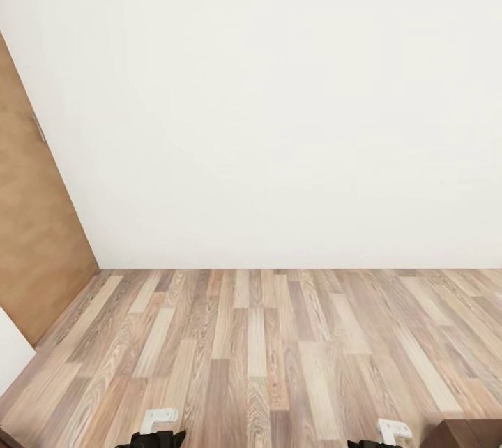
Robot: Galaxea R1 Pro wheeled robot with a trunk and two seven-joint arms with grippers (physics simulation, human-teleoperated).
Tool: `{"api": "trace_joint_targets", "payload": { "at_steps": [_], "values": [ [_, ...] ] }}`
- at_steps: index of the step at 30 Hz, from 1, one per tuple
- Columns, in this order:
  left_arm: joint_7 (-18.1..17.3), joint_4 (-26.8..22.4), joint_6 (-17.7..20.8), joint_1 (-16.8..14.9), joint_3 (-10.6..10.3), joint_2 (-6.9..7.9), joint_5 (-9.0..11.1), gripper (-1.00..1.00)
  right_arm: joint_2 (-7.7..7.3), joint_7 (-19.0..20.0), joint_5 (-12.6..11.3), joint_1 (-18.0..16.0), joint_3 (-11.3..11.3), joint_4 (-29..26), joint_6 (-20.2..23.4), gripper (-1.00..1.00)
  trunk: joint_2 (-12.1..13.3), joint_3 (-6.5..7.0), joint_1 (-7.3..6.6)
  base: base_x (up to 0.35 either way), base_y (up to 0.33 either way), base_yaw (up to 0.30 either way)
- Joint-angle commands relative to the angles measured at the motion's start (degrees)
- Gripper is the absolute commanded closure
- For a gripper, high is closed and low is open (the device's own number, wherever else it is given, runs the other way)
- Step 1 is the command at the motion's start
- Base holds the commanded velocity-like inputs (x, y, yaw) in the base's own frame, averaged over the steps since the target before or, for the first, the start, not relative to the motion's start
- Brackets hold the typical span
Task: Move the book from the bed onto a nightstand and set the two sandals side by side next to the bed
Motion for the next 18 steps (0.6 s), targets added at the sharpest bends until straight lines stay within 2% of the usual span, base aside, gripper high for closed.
{"api": "trace_joint_targets", "payload": {
  "at_steps": [1,18],
  "values": [
    [-0.2,0.0,-0.2,0.0,0.5,0.01,-0.6,-1.00,-0.01,0.3,-0.5,0.0,-0.2,0.1,-0.1,-1.00,0.0,-0.06,0.03,0.332,0.000,0.000],
    [-0.1,0.0,-0.2,0.0,0.5,0.01,-0.6,-1.00,-0.01,0.4,-0.4,0.0,-0.2,0.1,-0.1,-1.00,0.0,-0.06,0.03,0.332,0.000,0.000]
  ]
}}
